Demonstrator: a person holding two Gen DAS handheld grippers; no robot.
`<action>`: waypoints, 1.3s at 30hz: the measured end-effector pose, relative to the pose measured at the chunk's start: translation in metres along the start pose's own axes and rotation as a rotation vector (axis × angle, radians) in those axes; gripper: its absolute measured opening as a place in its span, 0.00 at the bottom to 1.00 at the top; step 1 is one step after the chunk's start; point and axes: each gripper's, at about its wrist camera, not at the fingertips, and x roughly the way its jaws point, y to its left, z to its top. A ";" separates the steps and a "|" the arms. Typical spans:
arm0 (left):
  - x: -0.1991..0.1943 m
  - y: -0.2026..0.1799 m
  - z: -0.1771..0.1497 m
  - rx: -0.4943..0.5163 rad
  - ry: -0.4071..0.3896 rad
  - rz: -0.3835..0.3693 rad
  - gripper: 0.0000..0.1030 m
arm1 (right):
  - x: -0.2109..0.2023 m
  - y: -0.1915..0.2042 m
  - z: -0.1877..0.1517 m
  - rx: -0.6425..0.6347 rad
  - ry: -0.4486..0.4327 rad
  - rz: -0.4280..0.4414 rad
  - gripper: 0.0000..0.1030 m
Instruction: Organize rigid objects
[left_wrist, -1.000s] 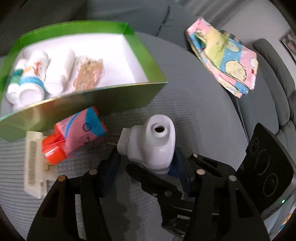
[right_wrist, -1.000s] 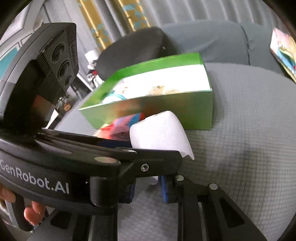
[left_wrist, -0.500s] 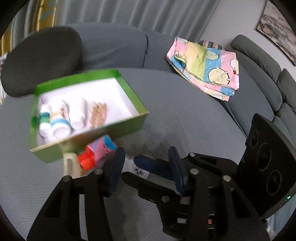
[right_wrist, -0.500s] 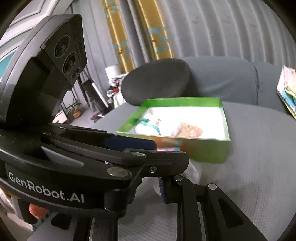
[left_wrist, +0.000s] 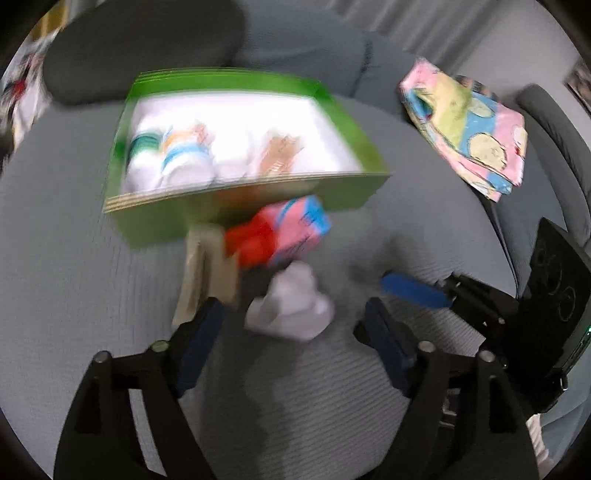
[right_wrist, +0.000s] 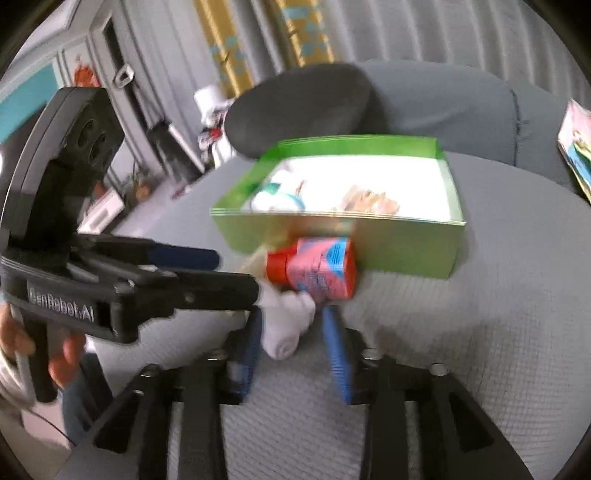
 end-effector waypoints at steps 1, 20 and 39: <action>0.002 0.007 -0.005 -0.029 0.012 -0.015 0.77 | 0.005 0.002 -0.003 -0.006 0.012 0.005 0.55; 0.040 0.023 -0.003 -0.191 0.123 -0.077 0.79 | 0.065 0.006 -0.005 0.032 0.094 0.149 0.54; -0.007 0.001 -0.028 -0.026 0.073 -0.078 0.67 | 0.008 0.046 -0.020 -0.063 -0.033 0.059 0.49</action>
